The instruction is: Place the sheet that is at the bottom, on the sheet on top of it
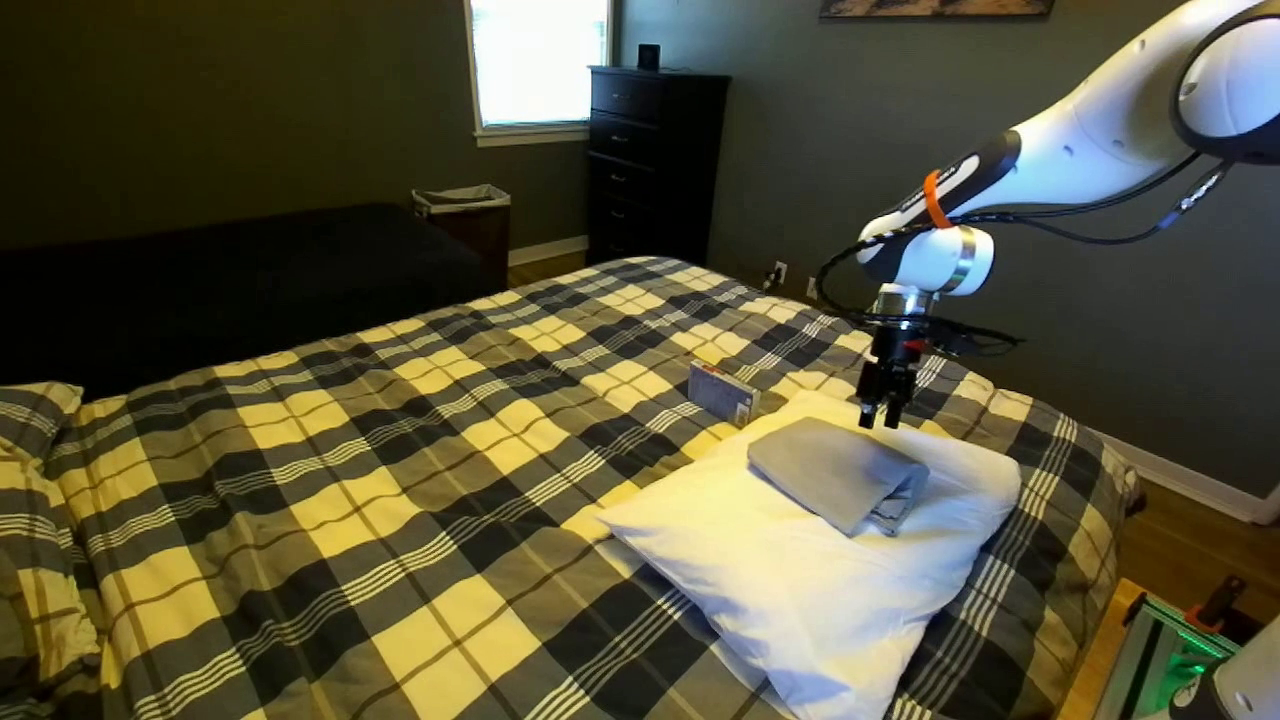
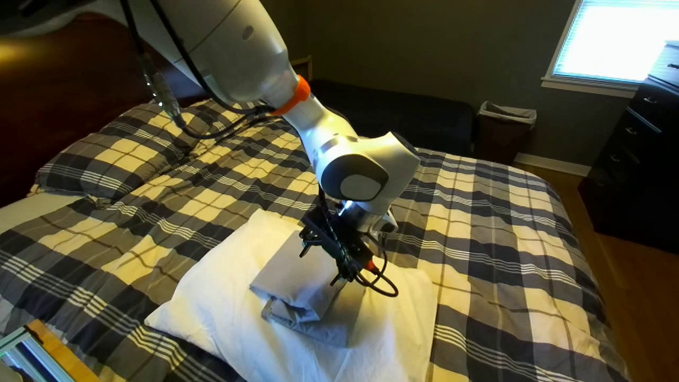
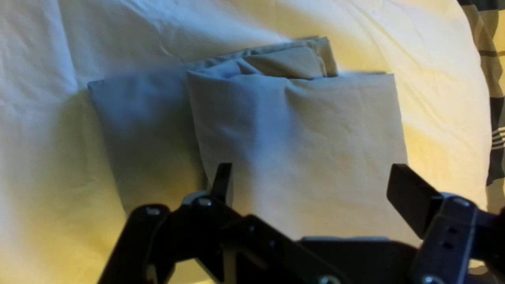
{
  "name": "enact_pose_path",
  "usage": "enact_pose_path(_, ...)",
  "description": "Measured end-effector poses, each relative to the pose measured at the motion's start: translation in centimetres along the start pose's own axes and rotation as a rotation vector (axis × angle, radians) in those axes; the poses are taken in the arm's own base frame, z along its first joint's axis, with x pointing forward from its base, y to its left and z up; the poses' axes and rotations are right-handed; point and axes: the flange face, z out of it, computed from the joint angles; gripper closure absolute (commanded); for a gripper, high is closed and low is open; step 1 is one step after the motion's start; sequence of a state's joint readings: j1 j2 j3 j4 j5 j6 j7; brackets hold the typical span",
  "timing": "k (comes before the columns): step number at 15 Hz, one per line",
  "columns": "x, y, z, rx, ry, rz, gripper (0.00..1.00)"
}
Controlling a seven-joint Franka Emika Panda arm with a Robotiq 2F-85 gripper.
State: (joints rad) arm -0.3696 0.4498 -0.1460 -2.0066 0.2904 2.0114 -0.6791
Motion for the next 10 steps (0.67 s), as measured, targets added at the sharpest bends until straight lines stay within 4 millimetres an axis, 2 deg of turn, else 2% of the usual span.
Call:
enact_pose_path(4,1.0,1.7,1.8,-0.006,-0.033,0.022,0.0)
enact_pose_path(8,1.8,3.4,2.7,-0.031,-0.055,0.06,0.0)
enact_pose_path(10,2.5,3.6,3.1,-0.034,-0.055,0.058,0.0)
